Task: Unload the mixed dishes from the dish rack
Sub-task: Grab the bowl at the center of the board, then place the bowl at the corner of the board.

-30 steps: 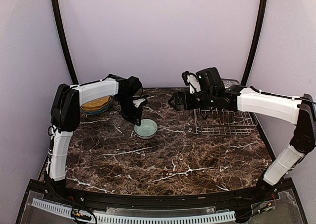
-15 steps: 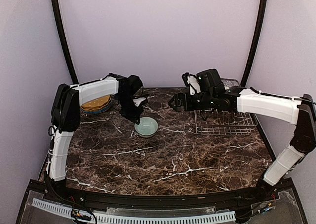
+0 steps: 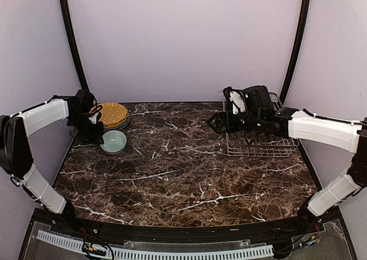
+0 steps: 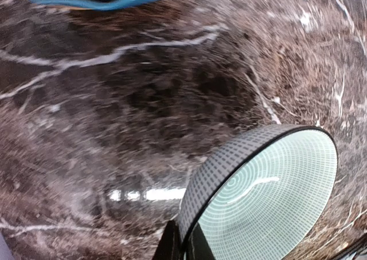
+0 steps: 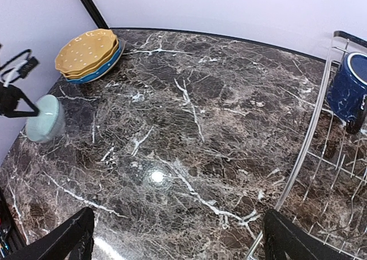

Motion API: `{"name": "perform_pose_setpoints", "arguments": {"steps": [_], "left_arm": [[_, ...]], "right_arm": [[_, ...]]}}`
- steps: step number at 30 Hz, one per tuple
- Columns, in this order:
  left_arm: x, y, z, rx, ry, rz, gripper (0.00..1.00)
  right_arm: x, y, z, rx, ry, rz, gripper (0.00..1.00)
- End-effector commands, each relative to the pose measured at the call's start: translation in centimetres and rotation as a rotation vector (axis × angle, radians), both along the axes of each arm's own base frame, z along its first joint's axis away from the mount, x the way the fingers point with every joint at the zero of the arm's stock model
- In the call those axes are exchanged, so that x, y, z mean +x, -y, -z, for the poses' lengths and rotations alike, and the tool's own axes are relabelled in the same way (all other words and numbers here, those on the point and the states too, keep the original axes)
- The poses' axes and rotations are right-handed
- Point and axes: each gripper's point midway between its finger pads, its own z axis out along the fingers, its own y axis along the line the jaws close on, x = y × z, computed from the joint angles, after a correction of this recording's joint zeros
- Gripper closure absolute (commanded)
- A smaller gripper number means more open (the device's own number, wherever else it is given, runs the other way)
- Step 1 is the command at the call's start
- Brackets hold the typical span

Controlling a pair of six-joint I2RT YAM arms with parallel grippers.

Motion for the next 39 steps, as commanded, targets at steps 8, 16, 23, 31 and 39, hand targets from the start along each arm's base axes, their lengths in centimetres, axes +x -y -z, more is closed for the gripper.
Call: {"name": "perform_pose_setpoints", "arguments": {"steps": [8, 16, 23, 31, 39], "left_arm": [[-1.1, -11.9, -1.3, -0.059, 0.133, -0.452, 0.99], [0.6, -12.5, 2.1, -0.077, 0.068, -0.481, 0.99], [1.2, -12.7, 2.8, -0.086, 0.063, -0.494, 0.99], [0.2, -13.0, 2.7, -0.051, 0.057, -0.483, 0.64], [-0.1, -13.7, -2.8, 0.007, 0.238, -0.47, 0.36]], "right_arm": [[0.2, 1.2, -0.9, 0.048, 0.052, 0.002, 0.01], [-0.6, 2.6, -2.1, 0.055, 0.081, 0.039, 0.01], [-0.5, 2.5, -1.8, 0.056, 0.064, 0.04, 0.01], [-0.4, 2.1, -1.8, 0.066, 0.053, 0.032, 0.01], [-0.1, 2.5, -1.7, 0.042, 0.054, 0.051, 0.01]]}}
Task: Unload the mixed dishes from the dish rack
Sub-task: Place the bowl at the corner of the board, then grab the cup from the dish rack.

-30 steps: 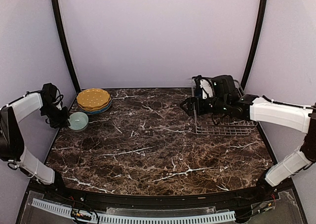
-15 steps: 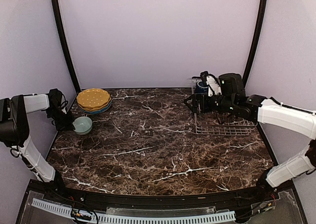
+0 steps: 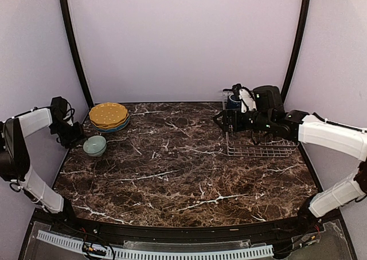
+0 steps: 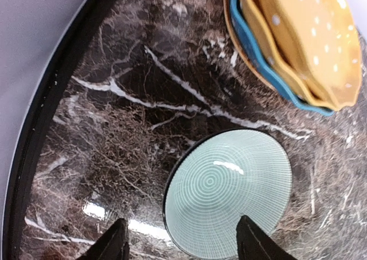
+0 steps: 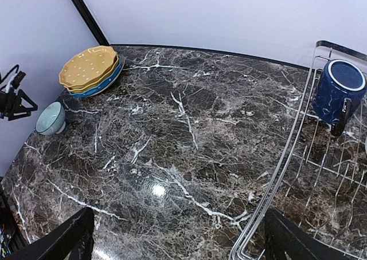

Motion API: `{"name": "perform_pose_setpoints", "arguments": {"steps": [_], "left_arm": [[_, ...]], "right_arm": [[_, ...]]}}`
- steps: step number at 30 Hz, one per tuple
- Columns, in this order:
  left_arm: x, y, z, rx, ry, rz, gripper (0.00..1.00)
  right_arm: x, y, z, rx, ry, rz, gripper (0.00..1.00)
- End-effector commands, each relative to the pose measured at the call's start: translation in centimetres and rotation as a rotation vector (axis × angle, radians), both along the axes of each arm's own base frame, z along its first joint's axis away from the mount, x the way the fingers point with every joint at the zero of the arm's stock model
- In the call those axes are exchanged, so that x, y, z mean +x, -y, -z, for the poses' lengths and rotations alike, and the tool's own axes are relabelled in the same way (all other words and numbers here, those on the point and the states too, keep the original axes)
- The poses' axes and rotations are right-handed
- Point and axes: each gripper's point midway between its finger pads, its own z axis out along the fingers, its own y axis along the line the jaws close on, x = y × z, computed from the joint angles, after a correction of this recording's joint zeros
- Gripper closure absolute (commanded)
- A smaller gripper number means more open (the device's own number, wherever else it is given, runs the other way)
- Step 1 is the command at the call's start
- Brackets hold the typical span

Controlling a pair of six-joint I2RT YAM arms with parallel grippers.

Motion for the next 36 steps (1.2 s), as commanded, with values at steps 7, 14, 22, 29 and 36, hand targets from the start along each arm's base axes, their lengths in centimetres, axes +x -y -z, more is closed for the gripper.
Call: {"name": "perform_pose_setpoints", "arguments": {"steps": [7, 14, 22, 29, 36], "left_arm": [[2.1, 8.2, -11.1, 0.02, 0.374, 0.221, 0.1], [3.9, 19.3, -15.8, -0.025, 0.529, 0.482, 0.05], [7.2, 27.0, -19.4, -0.092, 0.625, 0.627, 0.04], [6.0, 27.4, -16.4, -0.125, 0.6, 0.655, 0.04], [4.6, 27.0, -17.4, -0.11, 0.637, 0.695, 0.01]], "right_arm": [[1.2, 0.1, 0.1, -0.017, -0.005, 0.032, 0.01], [1.7, -0.4, -1.1, 0.002, -0.013, 0.031, 0.01], [2.0, -0.4, -1.3, 0.024, -0.068, 0.054, 0.01], [3.0, 0.8, -1.7, -0.02, -0.103, 0.099, 0.01], [5.4, 2.1, -3.2, -0.021, -0.078, 0.157, 0.01]]}}
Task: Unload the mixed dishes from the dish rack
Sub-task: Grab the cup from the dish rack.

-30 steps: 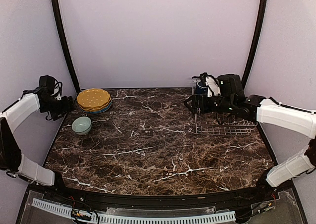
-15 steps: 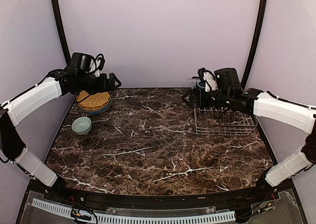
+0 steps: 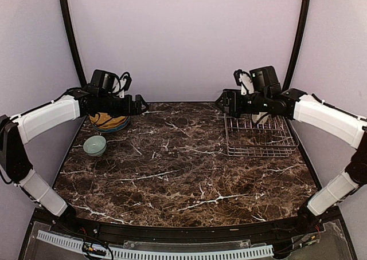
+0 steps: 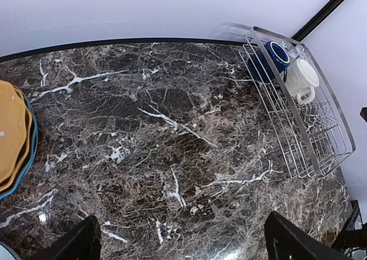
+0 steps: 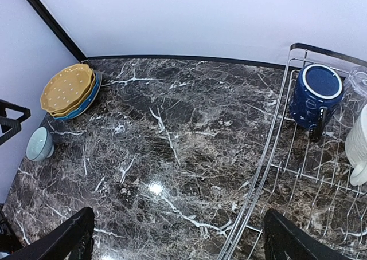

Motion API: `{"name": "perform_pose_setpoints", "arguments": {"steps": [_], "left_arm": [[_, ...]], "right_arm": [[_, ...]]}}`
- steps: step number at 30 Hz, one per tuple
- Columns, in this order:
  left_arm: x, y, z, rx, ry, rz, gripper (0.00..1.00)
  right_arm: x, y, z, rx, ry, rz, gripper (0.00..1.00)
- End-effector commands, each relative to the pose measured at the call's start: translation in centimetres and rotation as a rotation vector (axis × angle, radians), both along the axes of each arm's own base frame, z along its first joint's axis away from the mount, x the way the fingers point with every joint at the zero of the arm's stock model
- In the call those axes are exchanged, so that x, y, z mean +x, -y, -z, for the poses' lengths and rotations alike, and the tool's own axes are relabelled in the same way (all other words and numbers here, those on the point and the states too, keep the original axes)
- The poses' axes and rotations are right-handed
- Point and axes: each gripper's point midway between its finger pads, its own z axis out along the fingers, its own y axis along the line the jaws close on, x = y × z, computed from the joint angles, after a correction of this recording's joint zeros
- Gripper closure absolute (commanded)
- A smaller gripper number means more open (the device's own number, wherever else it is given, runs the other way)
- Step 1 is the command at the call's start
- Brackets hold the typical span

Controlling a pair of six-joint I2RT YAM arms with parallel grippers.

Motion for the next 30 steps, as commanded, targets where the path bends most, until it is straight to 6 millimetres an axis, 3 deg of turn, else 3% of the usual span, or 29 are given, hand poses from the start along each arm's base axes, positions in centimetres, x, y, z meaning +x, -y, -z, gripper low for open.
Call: {"name": "perform_pose_setpoints", "arguments": {"steps": [1, 8, 12, 18, 26, 30], "left_arm": [[-1.1, 0.1, -3.7, -0.038, 0.101, 0.046, 0.01], [-0.7, -0.6, -4.2, -0.074, 0.174, -0.01, 0.01], [-0.4, -1.6, -4.3, -0.066, 0.199, -0.033, 0.01], [0.2, -1.3, -3.7, -0.2, 0.127, 0.054, 0.01], [0.6, -0.6, -2.2, -0.235, 0.068, 0.095, 0.02], [0.7, -0.4, -1.7, -0.239, 0.046, 0.097, 0.02]], "right_arm": [[1.7, 1.1, -0.4, 0.002, 0.002, 0.052, 0.01], [3.4, 3.7, 1.5, 0.003, -0.059, 0.144, 0.01], [4.3, 6.2, 2.5, -0.017, -0.092, 0.197, 0.01], [6.4, 10.6, 4.6, -0.061, -0.154, 0.268, 0.01], [9.6, 16.2, 9.1, -0.07, -0.299, 0.452, 0.01], [10.9, 18.0, 11.4, -0.107, -0.348, 0.546, 0.01]]}}
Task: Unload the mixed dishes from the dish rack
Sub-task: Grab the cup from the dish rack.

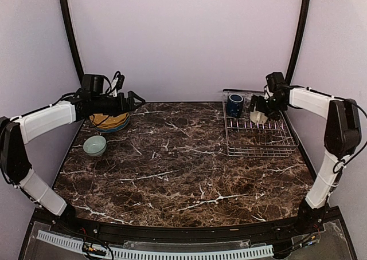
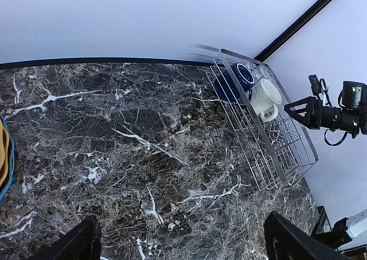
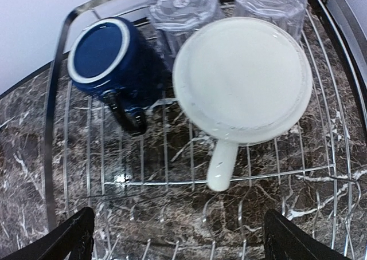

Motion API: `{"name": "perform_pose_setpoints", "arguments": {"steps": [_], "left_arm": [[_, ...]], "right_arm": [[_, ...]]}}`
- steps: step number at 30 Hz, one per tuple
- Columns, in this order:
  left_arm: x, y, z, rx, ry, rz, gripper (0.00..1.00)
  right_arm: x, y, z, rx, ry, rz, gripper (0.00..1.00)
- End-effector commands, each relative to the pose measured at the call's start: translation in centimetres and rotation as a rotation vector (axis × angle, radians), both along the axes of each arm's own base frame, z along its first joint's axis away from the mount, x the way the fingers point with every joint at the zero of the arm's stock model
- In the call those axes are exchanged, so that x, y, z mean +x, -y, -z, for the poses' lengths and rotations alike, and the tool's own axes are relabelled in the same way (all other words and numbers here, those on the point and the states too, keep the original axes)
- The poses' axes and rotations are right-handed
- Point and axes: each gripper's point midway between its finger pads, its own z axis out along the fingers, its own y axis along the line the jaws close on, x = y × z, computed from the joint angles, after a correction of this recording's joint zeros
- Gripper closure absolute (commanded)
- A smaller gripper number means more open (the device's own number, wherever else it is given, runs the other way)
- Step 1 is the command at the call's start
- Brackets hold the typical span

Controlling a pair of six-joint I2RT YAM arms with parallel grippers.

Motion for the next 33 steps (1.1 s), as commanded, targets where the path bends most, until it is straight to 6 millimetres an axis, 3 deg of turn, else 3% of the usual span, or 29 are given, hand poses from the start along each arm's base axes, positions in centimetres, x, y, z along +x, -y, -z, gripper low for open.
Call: {"name": "perform_pose_setpoints", "arguments": {"steps": [1, 7, 24, 33], "left_arm": [[-0.4, 0.8, -0.3, -0.038, -0.012, 0.044, 0.02], [-0.5, 1.0, -0.7, -0.047, -0.007, 0.056, 0.02], [-0.7, 0.9, -1.0, -0.047, -0.005, 0.054, 0.02], [-0.7, 1.0, -0.8, -0.051, -0.012, 0.056, 0.02]], "right_arm": [[1.3, 2.1, 1.7, -0.045, -0.049, 0.114, 0.02], [3.1, 3.2, 3.2, -0.123, -0.057, 0.142, 0.22], [5.0, 3.8, 6.7, -0.125, -0.066, 0.239, 0.58], [5.5, 4.7, 6.7, -0.173, -0.059, 0.269, 0.83]]}}
